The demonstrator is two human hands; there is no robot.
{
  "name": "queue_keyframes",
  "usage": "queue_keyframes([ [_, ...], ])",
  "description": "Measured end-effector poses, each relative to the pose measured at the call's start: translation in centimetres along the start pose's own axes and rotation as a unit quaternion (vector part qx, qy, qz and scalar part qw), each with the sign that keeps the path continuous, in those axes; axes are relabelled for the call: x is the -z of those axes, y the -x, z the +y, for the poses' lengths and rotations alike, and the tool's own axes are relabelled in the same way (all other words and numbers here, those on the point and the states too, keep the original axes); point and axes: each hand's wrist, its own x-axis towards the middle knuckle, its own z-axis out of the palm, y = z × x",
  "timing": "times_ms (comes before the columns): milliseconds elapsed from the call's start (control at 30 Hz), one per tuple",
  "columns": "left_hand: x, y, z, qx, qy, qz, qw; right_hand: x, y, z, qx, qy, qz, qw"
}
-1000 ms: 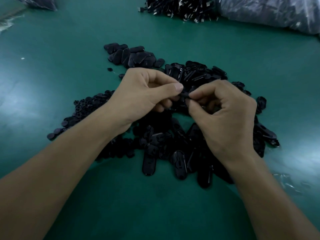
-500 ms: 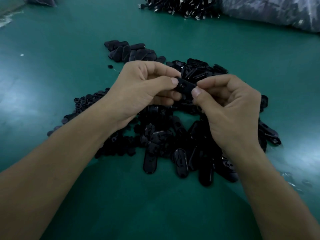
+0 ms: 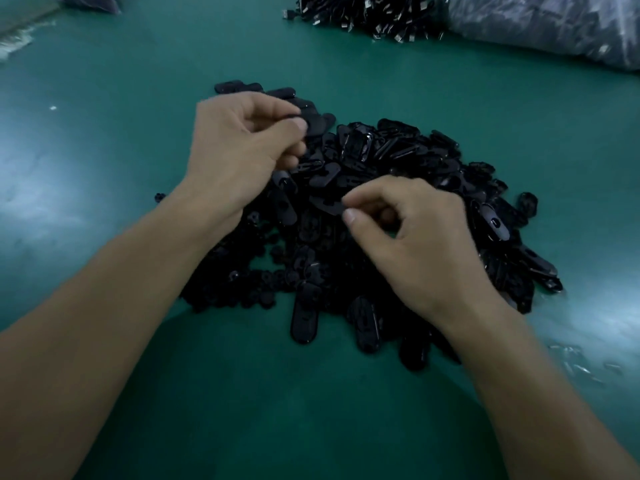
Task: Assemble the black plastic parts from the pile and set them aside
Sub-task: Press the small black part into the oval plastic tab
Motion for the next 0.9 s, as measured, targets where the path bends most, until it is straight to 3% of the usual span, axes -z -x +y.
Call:
queue_keyframes([
  [200, 0.5, -0.5, 0.0, 0.004, 0.024, 0.030, 0.999, -1.7, -0.8, -3.4, 0.049, 0.150, -0.136, 0.978],
  [900, 0.0, -0.2, 0.1, 0.006, 0.021, 0.055, 0.998, -4.2, -2.5, -6.3, 0.084, 0.211, -0.175, 0.958],
])
